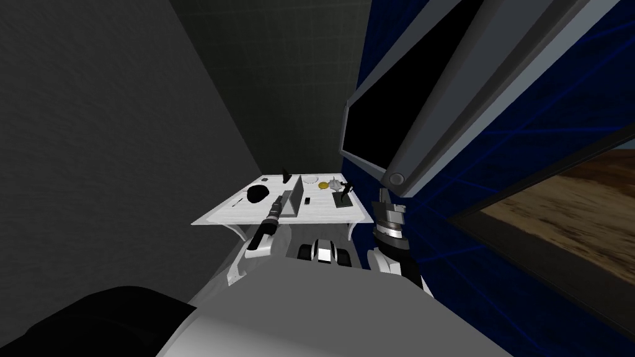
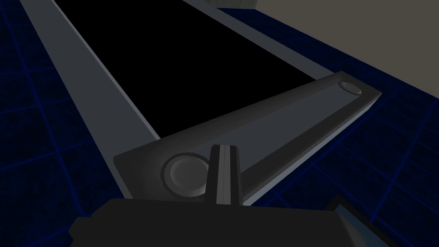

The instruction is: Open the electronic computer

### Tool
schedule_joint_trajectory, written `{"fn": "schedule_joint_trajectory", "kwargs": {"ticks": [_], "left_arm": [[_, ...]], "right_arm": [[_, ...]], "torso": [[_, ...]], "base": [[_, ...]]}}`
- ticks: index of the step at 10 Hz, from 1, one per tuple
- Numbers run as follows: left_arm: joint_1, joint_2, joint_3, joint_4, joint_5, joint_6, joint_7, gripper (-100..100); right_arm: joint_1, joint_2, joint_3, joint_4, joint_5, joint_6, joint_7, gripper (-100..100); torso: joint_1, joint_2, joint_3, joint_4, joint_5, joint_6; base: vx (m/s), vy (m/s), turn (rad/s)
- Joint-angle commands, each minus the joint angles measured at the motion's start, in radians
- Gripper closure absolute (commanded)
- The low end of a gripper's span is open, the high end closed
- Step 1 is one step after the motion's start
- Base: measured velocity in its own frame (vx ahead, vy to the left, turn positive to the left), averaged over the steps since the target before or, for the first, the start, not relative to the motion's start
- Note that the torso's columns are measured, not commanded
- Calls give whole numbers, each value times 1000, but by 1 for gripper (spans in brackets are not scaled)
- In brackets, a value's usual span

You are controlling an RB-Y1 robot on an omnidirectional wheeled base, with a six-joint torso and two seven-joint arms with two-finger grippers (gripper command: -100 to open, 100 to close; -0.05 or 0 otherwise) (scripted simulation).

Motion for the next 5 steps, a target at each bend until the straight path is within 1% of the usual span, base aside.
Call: {"fn": "schedule_joint_trajectory", "kwargs": {"ticks": [1, 4, 5], "left_arm": [[12, 15, 8, -16, -43, -9, -47, -100], [27, 40, 16, -31, -88, -20, -95, -100], [25, 35, 14, -30, -78, -17, -83, -100]], "right_arm": [[0, 0, 0, 0, 0, 0, 0, 0], [0, 0, 0, 0, 0, 0, 0, 0], [3, -2, 4, 3, 2, 0, 0, 0]], "torso": [[2, 1, 0, 0, 1, 0], [6, -1, -1, 0, 2, 0], [-1, -3, -4, 1, 1, 2]], "base": [[28, -162, -12], [37, -109, -9], [-3, -29, 18]]}}
